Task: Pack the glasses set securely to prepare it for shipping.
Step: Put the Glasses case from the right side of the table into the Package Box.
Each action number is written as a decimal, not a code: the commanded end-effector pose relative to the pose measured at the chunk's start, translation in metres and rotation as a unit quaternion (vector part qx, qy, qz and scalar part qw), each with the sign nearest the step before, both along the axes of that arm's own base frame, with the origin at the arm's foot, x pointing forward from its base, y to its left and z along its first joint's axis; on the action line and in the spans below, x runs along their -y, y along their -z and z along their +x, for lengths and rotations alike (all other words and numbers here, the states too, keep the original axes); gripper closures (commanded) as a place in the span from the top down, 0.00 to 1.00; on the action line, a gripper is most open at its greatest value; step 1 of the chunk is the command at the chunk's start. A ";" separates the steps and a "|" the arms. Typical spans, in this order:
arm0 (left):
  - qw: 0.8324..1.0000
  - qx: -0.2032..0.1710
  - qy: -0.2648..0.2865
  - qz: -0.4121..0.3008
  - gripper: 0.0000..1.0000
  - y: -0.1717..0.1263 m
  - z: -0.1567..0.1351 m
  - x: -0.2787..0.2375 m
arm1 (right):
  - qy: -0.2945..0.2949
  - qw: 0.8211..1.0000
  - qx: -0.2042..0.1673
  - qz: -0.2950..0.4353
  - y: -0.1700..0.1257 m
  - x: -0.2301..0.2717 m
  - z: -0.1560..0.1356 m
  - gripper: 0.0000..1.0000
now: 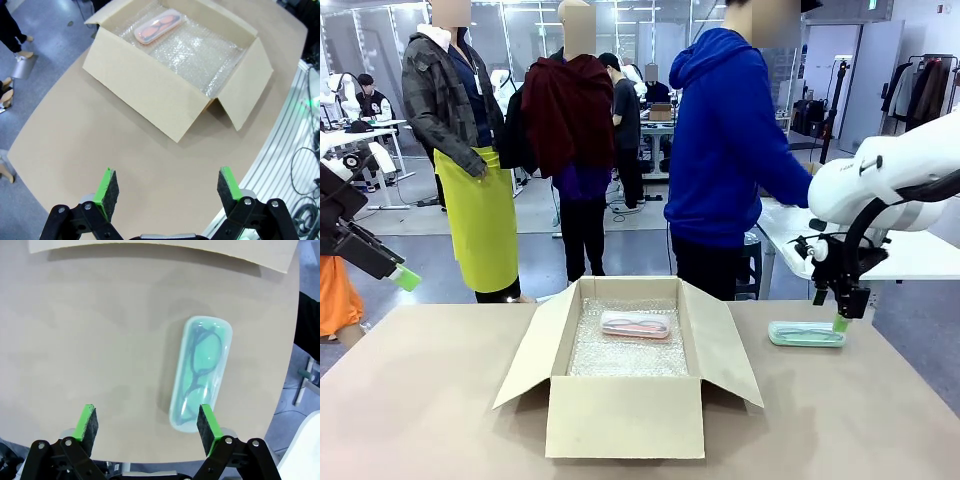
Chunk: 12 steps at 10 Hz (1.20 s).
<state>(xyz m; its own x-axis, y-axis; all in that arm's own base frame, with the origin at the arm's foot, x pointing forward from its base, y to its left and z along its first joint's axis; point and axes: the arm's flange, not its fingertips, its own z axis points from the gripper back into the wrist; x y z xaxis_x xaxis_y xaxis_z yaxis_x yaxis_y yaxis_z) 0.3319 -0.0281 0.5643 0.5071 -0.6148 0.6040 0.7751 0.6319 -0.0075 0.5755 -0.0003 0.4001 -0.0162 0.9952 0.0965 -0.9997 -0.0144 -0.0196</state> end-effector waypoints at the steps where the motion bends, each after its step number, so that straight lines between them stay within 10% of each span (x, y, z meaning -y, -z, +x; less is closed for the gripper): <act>1: 1.000 0.003 0.010 -0.008 1.00 -0.002 0.000 -0.003 | 0.024 0.999 0.006 -0.030 0.018 -0.009 0.023 1.00; 11: 1.000 0.003 0.010 -0.008 1.00 -0.002 0.000 -0.003 | 0.042 0.998 0.028 -0.043 0.086 -0.020 0.062 1.00; 12: 1.000 0.003 0.010 -0.008 1.00 -0.002 0.000 -0.003 | 0.043 0.998 0.033 -0.043 0.085 -0.021 0.062 0.83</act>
<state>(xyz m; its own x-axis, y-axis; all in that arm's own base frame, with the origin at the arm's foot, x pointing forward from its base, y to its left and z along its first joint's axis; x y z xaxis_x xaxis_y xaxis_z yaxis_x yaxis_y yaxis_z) 0.3319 -0.0281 0.5643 0.5070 -0.6148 0.6041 0.7750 0.6319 -0.0074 0.6370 0.0169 0.3132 0.0458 0.9984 0.0334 -0.9964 0.0480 -0.0695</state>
